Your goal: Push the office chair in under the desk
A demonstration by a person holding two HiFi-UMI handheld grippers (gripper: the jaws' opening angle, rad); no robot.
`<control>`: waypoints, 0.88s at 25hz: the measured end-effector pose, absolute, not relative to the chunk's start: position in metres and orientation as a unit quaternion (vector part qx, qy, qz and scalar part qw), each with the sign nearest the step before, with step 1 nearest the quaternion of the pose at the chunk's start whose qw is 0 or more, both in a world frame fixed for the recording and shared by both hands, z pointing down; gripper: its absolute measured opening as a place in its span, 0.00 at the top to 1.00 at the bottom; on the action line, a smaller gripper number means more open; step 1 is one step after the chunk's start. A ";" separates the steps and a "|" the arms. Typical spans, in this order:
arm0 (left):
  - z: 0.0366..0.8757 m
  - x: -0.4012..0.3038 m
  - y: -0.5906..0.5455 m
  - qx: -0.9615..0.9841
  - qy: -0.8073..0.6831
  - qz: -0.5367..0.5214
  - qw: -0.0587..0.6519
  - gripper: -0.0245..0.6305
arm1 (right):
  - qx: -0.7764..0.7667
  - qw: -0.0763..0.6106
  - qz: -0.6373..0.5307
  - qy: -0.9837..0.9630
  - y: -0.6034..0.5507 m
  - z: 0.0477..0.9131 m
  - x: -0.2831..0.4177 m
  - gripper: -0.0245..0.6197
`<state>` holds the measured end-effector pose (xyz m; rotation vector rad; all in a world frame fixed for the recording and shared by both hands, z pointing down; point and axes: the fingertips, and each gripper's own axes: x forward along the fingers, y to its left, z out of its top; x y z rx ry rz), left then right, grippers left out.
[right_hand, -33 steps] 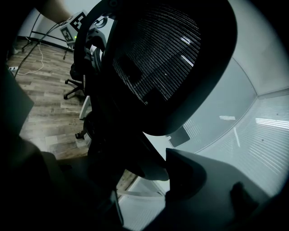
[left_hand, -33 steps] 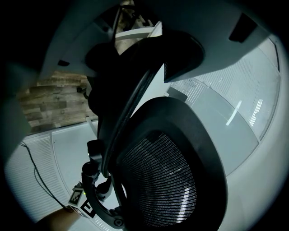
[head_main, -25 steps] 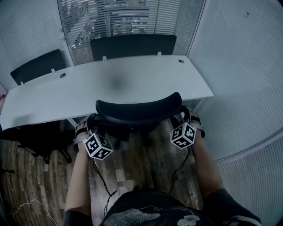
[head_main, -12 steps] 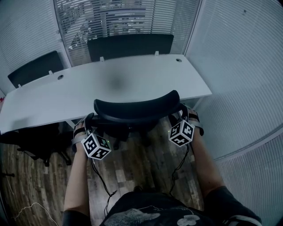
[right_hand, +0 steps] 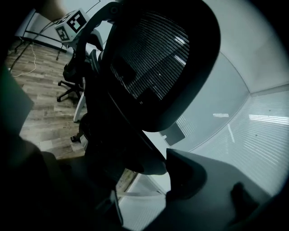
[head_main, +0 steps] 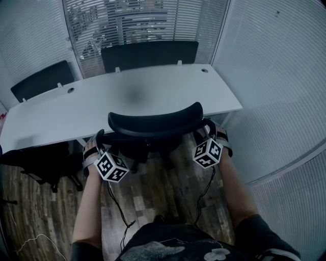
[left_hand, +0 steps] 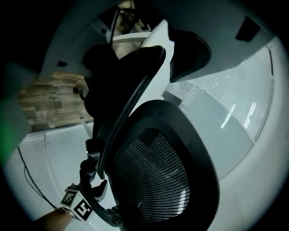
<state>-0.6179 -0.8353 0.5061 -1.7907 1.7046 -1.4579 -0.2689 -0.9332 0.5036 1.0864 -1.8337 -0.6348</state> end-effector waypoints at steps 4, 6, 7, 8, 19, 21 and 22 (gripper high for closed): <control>0.494 -0.617 -0.821 -0.618 0.608 -0.482 0.127 0.45 | 0.445 0.425 -0.252 -0.746 -0.919 0.498 -0.262 0.54; 0.487 -0.613 -0.811 -0.618 0.615 -0.473 0.126 0.45 | 0.452 0.415 -0.249 -0.750 -0.911 0.494 -0.257 0.54; 0.484 -0.610 -0.806 -0.618 0.620 -0.468 0.125 0.45 | 0.456 0.408 -0.246 -0.752 -0.907 0.492 -0.255 0.54; 0.480 -0.607 -0.801 -0.617 0.625 -0.463 0.121 0.45 | 0.460 0.400 -0.244 -0.754 -0.902 0.489 -0.254 0.54; 0.436 -0.545 -0.730 -0.642 0.666 -0.365 0.101 0.49 | 0.450 0.307 -0.193 -0.816 -0.833 0.439 -0.245 0.54; 0.421 -0.536 -0.716 -0.636 0.686 -0.337 0.109 0.61 | 0.447 0.283 -0.184 -0.828 -0.819 0.425 -0.243 0.54; 0.414 -0.531 -0.709 -0.634 0.694 -0.322 0.111 0.65 | 0.445 0.274 -0.180 -0.833 -0.811 0.420 -0.241 0.54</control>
